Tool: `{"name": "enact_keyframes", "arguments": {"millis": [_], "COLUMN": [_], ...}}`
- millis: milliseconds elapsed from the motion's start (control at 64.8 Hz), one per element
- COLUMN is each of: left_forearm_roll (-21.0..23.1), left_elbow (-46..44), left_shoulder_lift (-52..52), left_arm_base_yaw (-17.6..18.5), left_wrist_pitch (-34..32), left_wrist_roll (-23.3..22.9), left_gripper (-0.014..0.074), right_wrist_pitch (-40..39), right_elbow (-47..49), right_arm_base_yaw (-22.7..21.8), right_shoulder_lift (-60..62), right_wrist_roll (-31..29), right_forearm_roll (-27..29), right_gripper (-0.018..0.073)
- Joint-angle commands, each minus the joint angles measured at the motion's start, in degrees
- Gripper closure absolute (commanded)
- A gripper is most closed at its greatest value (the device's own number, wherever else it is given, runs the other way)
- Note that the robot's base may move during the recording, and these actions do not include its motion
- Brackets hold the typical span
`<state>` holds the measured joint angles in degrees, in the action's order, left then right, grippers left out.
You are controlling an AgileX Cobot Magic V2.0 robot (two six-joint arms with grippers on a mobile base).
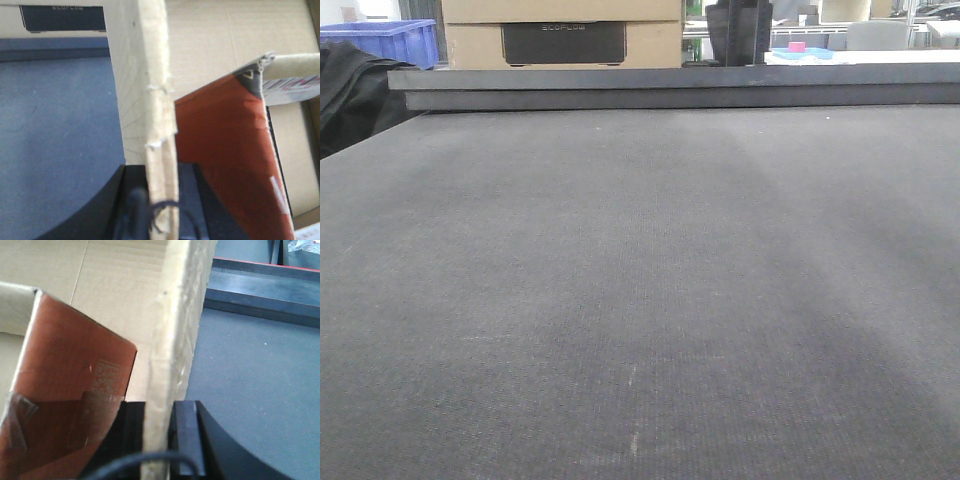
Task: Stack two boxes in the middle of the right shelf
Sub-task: 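Lift the stacked boxes off the table with both grippers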
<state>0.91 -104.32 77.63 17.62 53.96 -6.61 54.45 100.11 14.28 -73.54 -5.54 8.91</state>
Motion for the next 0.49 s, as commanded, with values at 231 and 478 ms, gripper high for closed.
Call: {"name": "enact_keyframes", "arguments": {"millis": [231, 478], "left_forearm_roll": [-1.79, -1.79], "left_elbow": [-0.41, -0.41], "left_shoulder_lift": [-0.69, -0.69], "left_arm_base_yaw": [-0.33, -0.33], "left_wrist_pitch": [-4.50, -4.78], "left_wrist_roll": [0.22, 0.22], "left_gripper": [0.0708, 0.0708], "right_wrist_pitch": [-3.07, -3.07], "right_elbow": [0.53, 0.53], "right_arm_base_yaw": [-0.46, -0.46], "right_shoulder_lift": [0.56, 0.56], "right_wrist_roll": [-0.60, -0.60], "right_forearm_roll": [-2.56, -2.56], "right_gripper": [0.0713, 0.0713]}}
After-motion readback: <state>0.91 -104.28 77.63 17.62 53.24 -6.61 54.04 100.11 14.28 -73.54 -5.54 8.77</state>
